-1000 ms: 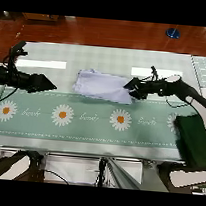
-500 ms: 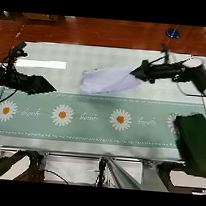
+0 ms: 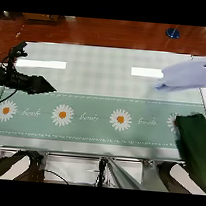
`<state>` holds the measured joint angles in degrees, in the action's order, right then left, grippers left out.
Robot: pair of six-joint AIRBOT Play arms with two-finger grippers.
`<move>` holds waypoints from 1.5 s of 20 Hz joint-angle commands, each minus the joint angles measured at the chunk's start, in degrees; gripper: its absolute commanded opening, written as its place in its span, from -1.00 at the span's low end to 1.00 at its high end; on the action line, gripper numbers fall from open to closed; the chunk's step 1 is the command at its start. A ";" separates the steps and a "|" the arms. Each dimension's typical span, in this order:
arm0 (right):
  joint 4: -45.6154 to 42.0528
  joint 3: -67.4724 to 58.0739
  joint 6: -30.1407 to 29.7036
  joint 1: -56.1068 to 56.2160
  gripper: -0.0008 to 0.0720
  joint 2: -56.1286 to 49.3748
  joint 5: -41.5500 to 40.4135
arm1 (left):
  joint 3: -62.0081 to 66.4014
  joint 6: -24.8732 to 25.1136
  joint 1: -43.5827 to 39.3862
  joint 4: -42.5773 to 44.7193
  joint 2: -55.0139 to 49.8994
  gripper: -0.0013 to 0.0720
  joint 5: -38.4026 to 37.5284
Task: Fold the shirts.
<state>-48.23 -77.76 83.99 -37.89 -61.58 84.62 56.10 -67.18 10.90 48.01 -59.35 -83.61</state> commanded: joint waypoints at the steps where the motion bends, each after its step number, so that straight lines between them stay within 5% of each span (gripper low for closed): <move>1: -11.91 -0.33 2.47 -15.69 -0.90 3.48 9.77 | -0.02 1.66 0.04 0.02 0.04 0.27 -0.02; 7: -36.85 -0.33 1.40 -28.65 -0.90 3.48 21.57 | -0.02 3.61 0.04 0.02 0.04 0.27 0.66; 18: -53.88 16.92 1.14 -32.76 -0.90 3.48 21.46 | -0.02 4.98 0.09 0.02 0.02 0.27 4.48; 19: -57.22 19.63 0.44 -32.76 -0.78 3.48 20.50 | -0.02 4.98 0.09 0.02 0.02 0.27 4.98; 20: -60.33 21.73 0.37 -32.76 -0.38 3.48 18.84 | -0.02 4.98 0.09 0.02 0.02 0.26 5.44; 23: -64.65 24.44 -0.26 -32.76 0.31 3.43 10.51 | -0.02 4.98 0.09 0.04 0.00 0.27 5.70; 25: -66.99 23.34 -0.24 -32.74 0.36 3.41 1.99 | -0.02 4.98 0.09 0.02 0.00 0.27 5.70; 27: -60.50 19.02 -0.22 -32.09 0.35 3.41 -8.70 | -0.02 4.98 0.09 0.02 0.00 0.28 5.81; 29: -43.89 11.78 0.57 -29.73 0.18 3.41 -24.83 | -0.02 5.01 0.02 -0.44 -0.02 0.36 6.99; 30: -30.73 8.70 2.80 -28.04 -0.07 3.41 -35.89 | -0.04 5.01 0.02 -1.07 -0.11 0.61 8.94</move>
<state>-101.32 -62.43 84.29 -68.51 -58.15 73.56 56.10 -62.19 10.94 47.90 -59.37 -77.34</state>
